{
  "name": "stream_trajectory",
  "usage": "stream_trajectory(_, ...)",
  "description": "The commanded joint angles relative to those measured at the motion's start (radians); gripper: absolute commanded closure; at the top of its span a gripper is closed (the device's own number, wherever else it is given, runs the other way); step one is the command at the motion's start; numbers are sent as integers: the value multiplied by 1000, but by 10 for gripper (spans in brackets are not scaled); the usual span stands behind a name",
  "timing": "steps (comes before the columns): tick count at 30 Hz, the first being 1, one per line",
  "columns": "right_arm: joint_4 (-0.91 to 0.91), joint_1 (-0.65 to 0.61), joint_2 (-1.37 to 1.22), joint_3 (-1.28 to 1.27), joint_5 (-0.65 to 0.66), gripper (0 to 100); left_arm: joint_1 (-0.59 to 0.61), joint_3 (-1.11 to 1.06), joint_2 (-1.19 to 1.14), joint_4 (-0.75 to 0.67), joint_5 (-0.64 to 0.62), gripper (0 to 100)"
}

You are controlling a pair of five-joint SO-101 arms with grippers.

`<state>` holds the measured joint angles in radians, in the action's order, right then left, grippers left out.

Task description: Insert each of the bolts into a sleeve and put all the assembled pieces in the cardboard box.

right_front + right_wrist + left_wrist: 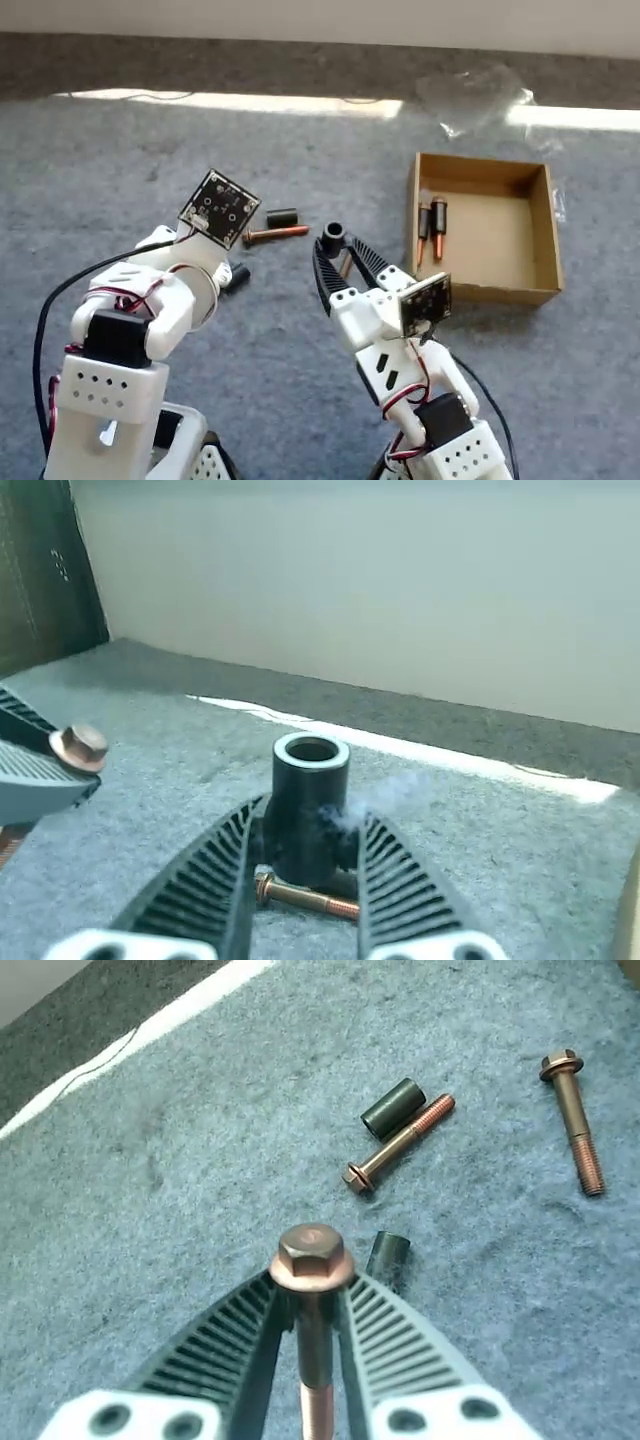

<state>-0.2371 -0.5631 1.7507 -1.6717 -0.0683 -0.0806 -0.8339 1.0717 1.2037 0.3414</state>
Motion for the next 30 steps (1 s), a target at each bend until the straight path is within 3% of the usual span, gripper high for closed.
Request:
stream_trajectory(1, 39, -27, 10, -54, -38, 994, 10, 7, 21, -51, 0, 993)
stream_trajectory(10, 41, -71, 10, -131, -37, 994, 8, 16, 22, -83, 2, 995)
stream_trajectory(13, 38, -70, 10, -133, -34, 994, 8, 15, 22, -147, 0, 995)
stream_trajectory(17, 35, -70, 2, -133, 69, 994, -7, 13, 22, -206, 0, 995)
stream_trajectory(23, 33, -76, 2, -133, 74, 994, -67, 18, 22, -299, -5, 995)
stream_trajectory(30, -8, -76, 10, -133, 75, 994, -140, 35, 22, -397, -176, 995)
